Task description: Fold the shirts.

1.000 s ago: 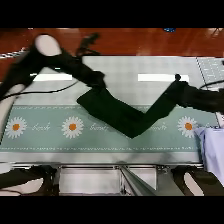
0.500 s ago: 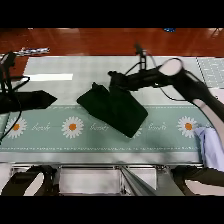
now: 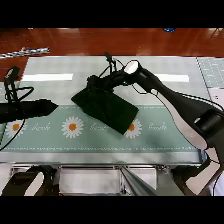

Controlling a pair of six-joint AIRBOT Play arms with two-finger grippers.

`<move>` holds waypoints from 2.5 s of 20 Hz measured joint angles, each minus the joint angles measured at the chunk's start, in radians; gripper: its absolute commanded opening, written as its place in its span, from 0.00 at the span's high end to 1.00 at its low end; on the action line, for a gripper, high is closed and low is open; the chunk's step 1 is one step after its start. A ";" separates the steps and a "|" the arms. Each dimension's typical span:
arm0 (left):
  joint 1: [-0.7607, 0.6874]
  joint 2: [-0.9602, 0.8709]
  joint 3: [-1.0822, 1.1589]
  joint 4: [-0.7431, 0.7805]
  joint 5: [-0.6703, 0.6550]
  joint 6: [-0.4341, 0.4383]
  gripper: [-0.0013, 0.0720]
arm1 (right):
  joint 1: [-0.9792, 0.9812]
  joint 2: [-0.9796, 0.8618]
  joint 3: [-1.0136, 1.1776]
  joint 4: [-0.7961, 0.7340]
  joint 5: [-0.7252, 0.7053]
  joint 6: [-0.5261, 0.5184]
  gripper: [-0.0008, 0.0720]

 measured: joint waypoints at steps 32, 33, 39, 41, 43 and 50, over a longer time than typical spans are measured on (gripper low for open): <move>-0.135 -0.086 0.055 -0.038 0.092 -0.028 0.96 | -0.291 0.817 -1.198 -0.190 -0.336 0.277 0.42; -0.135 -0.087 0.055 -0.039 0.094 -0.028 0.96 | -0.272 0.770 -1.176 -0.127 -0.344 0.224 0.42; -0.137 -0.089 0.054 -0.039 0.096 -0.028 0.96 | -0.181 0.517 -1.004 0.063 -0.316 0.074 0.48; -0.137 -0.090 0.054 -0.039 0.096 -0.027 0.96 | -0.161 0.448 -0.936 0.072 -0.297 0.042 0.97; -0.137 -0.090 0.054 -0.038 0.096 -0.027 0.96 | -0.146 0.404 -0.857 0.089 -0.280 -0.018 0.96; -0.137 -0.108 0.054 -0.039 0.097 -0.027 0.96 | -0.129 0.360 -0.448 0.012 -0.147 -0.063 0.96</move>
